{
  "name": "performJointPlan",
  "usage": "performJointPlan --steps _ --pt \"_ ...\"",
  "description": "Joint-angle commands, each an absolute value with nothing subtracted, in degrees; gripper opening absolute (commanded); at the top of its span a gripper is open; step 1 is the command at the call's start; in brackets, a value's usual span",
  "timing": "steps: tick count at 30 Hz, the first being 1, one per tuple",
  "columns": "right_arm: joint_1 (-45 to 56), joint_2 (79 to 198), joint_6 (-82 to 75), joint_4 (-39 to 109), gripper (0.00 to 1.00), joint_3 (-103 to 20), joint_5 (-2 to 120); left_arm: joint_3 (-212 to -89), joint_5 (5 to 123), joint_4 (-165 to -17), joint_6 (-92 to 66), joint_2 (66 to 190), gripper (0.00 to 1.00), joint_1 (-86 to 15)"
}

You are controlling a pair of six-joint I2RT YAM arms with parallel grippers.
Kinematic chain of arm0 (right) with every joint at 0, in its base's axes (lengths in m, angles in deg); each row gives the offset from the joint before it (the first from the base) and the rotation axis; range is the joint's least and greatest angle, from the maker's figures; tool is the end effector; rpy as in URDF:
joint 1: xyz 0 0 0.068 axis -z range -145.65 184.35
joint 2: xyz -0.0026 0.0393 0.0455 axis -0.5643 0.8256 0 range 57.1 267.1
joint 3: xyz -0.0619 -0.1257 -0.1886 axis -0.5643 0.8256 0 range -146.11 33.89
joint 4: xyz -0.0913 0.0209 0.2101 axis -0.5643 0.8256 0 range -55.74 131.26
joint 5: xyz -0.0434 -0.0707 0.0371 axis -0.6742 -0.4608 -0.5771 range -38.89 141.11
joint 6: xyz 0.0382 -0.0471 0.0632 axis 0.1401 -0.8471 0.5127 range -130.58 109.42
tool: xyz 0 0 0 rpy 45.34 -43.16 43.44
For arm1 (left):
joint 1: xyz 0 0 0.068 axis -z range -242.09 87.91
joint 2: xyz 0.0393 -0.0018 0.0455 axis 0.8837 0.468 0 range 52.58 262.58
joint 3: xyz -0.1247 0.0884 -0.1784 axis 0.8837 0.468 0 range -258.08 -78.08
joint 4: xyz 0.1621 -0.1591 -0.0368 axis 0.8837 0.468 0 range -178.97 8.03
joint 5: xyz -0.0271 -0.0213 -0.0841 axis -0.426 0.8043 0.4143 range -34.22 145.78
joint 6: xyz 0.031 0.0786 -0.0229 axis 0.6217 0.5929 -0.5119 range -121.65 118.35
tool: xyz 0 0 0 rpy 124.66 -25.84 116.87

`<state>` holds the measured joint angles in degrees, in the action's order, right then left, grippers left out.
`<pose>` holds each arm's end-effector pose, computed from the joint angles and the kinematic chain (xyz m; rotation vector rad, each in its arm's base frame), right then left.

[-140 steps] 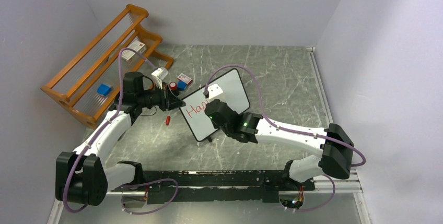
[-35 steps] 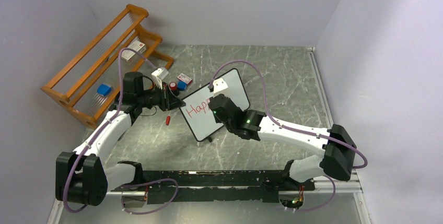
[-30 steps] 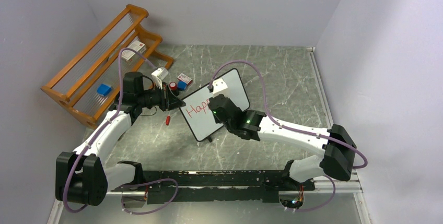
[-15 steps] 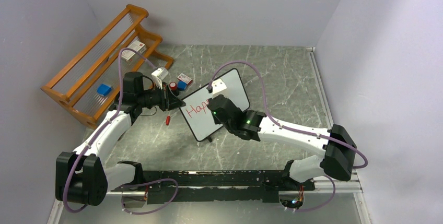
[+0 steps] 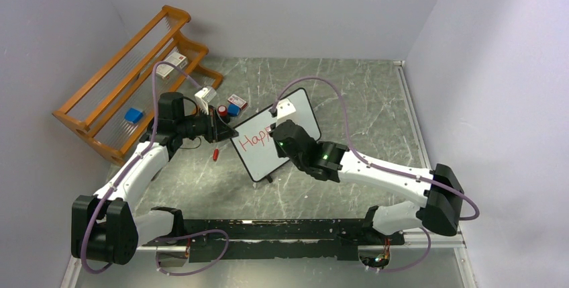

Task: Write a sentence on the whiteboard

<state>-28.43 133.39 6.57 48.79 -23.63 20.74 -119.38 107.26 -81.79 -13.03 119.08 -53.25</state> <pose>0.1739 0.2522 0.2431 -0.5195 2.0105 0.2848 0.2380 -0.0985 0.2182 0.4943 2.0456 -1.1619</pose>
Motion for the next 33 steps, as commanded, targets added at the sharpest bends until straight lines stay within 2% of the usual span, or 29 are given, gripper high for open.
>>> performJointPlan --steps 1,13,33 --pt "-27.1 130.6 5.0 48.5 0.0 -23.7 18.1 -119.5 103.7 -78.0 -11.1 120.6 0.05 -53.2" --pt "-23.5 130.2 1.3 45.0 0.0 -22.0 20.3 -119.8 103.2 -77.4 -10.5 121.0 0.05 -53.2" --pt "-23.2 134.5 -0.3 42.2 0.0 -23.2 24.1 -120.1 103.7 -77.5 -10.5 122.1 0.05 -53.2"
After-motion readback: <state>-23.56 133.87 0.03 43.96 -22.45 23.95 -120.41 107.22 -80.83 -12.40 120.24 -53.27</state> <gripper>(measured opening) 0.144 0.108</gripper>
